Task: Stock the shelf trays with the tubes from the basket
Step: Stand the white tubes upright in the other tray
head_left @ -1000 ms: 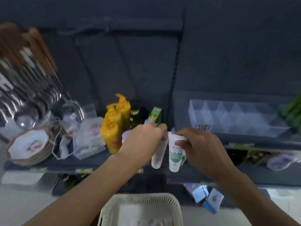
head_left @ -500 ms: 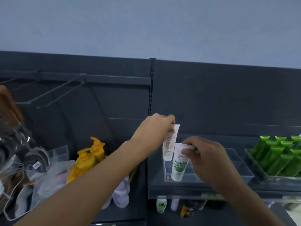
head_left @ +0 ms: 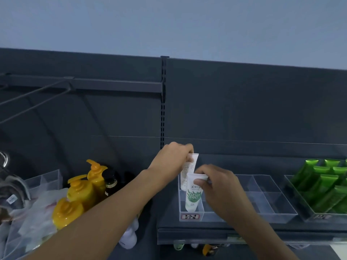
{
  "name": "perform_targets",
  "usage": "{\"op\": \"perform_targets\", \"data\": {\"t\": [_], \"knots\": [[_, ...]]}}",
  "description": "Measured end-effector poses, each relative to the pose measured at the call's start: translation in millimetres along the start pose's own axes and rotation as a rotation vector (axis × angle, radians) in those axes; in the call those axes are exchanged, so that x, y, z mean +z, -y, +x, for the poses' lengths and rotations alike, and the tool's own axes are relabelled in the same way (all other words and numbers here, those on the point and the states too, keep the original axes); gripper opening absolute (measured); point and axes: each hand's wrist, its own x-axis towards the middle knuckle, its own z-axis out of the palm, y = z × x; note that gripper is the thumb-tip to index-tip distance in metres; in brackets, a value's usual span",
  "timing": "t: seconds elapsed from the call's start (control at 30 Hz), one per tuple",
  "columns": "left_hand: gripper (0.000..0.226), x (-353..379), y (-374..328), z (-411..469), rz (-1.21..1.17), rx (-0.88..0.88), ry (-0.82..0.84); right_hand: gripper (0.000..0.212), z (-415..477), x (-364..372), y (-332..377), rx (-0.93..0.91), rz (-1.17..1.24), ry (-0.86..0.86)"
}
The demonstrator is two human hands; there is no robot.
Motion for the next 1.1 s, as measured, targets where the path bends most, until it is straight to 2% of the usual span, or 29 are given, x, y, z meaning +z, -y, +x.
{"op": "perform_targets", "data": {"t": [0.17,0.4,0.63,0.73,0.83,1.1], "knots": [[0.004,3,3,-7,-0.072,-0.033,-0.019,0.009,-3,7,-3,0.021,-0.053,0.032],[0.031,3,2,-14,-0.017,0.018,-0.045,0.025,-4,3,4,0.029,-0.118,0.086],[0.042,-9,9,-44,-0.054,0.006,-0.167,0.024,-10,-7,21,-0.064,-0.226,-0.085],[0.032,-16,20,-73,-0.059,-0.023,-0.243,0.023,-16,-4,38,-0.136,-0.262,-0.150],[0.023,-22,32,-114,-0.065,-0.049,-0.252,0.023,-28,10,61,-0.203,-0.241,-0.167],[0.024,16,80,-256,-0.018,-0.081,-0.099,0.025,-91,108,99,-0.267,-0.117,0.029]]}}
